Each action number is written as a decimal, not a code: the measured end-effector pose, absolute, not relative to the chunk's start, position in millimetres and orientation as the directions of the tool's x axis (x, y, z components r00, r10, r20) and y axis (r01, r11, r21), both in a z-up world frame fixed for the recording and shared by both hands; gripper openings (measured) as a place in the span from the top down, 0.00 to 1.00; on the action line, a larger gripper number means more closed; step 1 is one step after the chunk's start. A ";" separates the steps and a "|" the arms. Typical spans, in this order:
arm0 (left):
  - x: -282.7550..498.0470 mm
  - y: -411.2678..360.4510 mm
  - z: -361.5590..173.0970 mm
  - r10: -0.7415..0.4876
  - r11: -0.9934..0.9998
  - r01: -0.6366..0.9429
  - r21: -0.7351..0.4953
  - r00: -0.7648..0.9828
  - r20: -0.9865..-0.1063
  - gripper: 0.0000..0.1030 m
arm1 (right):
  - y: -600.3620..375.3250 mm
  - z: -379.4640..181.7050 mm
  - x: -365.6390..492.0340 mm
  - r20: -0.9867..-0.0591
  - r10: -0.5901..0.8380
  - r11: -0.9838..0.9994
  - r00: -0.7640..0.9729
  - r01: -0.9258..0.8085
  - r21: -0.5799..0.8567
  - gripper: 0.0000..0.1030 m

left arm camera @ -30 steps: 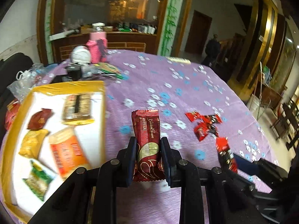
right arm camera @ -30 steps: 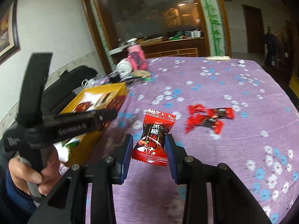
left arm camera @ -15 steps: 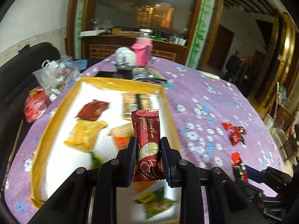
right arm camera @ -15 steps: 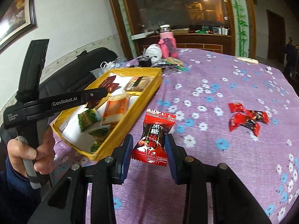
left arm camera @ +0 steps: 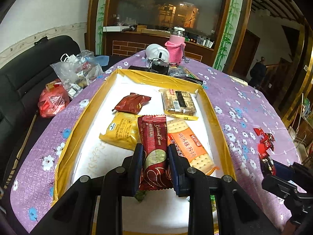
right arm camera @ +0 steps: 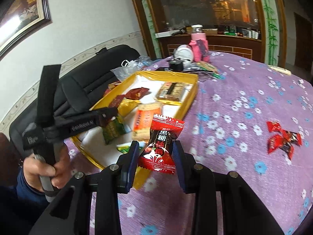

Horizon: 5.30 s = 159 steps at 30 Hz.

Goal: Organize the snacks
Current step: 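Lower the bar and candy into the box and open both grippers, then withdraw both grippers from the box toward the red candies on the tablecloth, then grasp a red candy packet with the right gripper while the left grasps a small red candy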

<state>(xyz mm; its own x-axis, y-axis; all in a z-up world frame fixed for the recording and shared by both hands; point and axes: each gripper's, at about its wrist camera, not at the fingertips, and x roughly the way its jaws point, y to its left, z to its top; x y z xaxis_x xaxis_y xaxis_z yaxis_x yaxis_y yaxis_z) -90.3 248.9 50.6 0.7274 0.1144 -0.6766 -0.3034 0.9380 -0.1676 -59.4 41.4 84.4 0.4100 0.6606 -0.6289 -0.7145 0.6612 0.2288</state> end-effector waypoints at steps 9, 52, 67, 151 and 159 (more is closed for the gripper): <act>-91.4 255.5 38.0 0.119 0.937 -0.310 -0.160 0.716 -0.688 0.74 | 94.8 69.8 -54.0 -0.671 0.660 0.617 0.339 -0.753 0.228 0.66; -84.1 263.4 24.0 0.189 0.923 -0.369 -0.106 0.678 -0.711 0.47 | 78.0 63.0 -65.5 -0.635 0.699 0.598 0.329 -0.756 0.267 0.49; -96.3 184.6 75.4 0.125 0.982 -0.186 -0.025 0.753 -0.646 0.23 | -71.2 70.5 6.2 -0.637 0.615 0.771 0.465 -0.521 0.365 0.50; 71.9 16.3 8.3 -0.036 0.999 0.043 -0.012 0.625 -0.780 0.71 | -107.6 16.4 77.6 -0.801 0.303 0.869 0.517 -0.494 0.010 0.73; 71.4 14.9 8.1 -0.029 0.999 0.044 -0.001 0.627 -0.778 0.72 | -105.3 16.6 76.4 -0.800 0.282 0.874 0.530 -0.485 -0.014 0.73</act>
